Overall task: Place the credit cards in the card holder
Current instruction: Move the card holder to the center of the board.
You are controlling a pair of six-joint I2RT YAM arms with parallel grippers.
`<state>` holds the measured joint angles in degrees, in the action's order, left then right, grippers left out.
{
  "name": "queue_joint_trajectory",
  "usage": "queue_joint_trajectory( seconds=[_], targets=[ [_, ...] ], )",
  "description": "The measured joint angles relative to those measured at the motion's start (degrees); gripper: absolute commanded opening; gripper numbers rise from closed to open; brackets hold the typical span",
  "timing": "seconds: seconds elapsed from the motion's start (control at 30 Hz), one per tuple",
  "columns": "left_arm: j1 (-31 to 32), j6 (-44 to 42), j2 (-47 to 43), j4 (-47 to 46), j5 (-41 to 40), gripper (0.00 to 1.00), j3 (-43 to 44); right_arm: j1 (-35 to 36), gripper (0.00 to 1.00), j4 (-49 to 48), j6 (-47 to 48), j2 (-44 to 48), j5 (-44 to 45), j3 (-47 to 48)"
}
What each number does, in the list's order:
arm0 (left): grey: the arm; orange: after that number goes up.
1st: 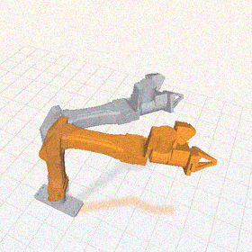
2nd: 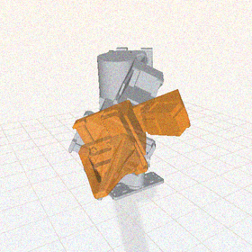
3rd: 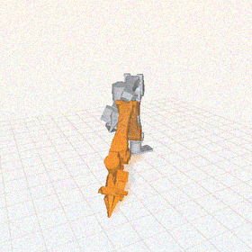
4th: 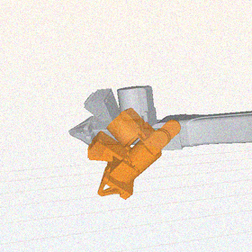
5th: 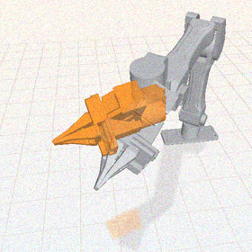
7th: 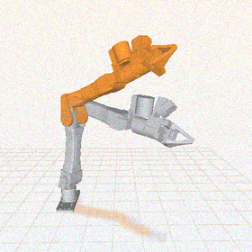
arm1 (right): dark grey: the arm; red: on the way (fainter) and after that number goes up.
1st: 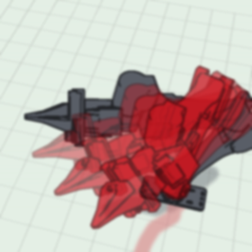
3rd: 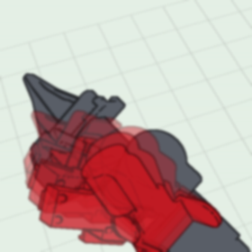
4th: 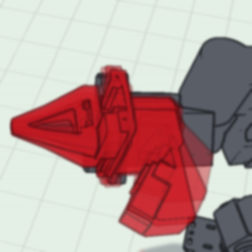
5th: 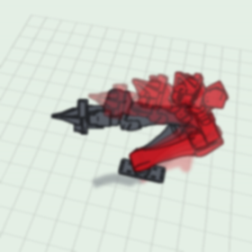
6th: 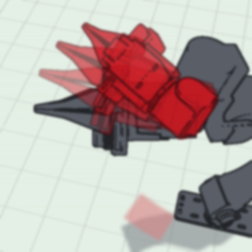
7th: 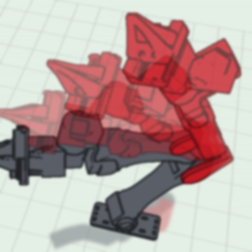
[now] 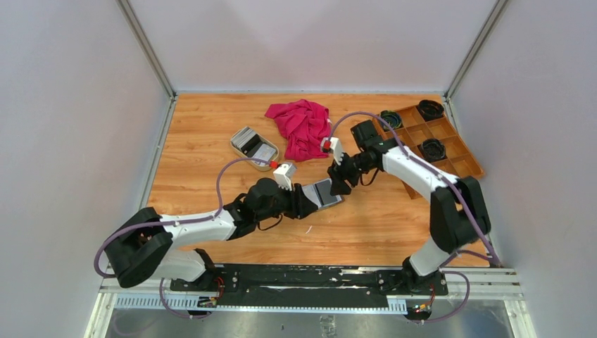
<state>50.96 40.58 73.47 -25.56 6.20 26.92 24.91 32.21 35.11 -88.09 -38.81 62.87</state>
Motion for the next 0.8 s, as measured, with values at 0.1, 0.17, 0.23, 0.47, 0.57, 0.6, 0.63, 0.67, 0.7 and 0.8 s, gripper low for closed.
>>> queue_joint_trajectory(
  seconds=[0.1,0.17,0.23,0.47,0.57,0.6,0.63,0.67,0.7,0.8],
  targets=[
    [-0.17,1.55,1.07,-0.57,-1.46,0.34,0.02,-0.24,0.56,0.28,-6.78,-6.78,-4.46,2.69],
    [-0.37,2.25,2.27,-0.92,-2.45,0.31,0.09,-0.24,0.56,0.63,-10.36,-9.86,-5.20,2.69],
    [-0.66,2.91,3.72,-1.03,-3.02,0.29,0.35,-0.35,0.56,0.55,-13.46,-11.19,-5.01,2.12],
    [-1.84,3.61,10.91,-1.86,-3.67,0.25,3.65,-3.17,0.54,-0.96,-20.72,-11.26,-4.00,1.55],
    [-2.54,3.58,14.38,-1.86,-3.63,0.23,5.92,-4.00,0.53,-1.22,-22.21,-11.47,-4.09,1.42],
    [-2.67,3.58,15.19,-1.95,-3.63,0.21,6.47,-4.07,0.53,-1.29,-22.40,-11.65,-4.17,1.42],
    [-2.86,3.58,16.13,-2.12,-3.63,0.20,7.02,-4.09,0.53,-1.36,-22.73,-11.93,-4.37,1.42],
    [-2.97,3.56,17.20,-2.29,-3.61,0.19,7.63,-4.09,0.53,-1.38,-22.97,-12.24,-4.57,1.40],
    [-3.06,3.56,17.97,-2.45,-3.54,0.18,8.00,-4.07,0.52,-1.38,-23.23,-12.59,-4.76,1.40],
    [-3.45,3.54,20.59,-2.69,-3.37,0.17,9.01,-4.09,0.52,-1.38,-23.69,-13.53,-5.18,1.40]
  ],
)
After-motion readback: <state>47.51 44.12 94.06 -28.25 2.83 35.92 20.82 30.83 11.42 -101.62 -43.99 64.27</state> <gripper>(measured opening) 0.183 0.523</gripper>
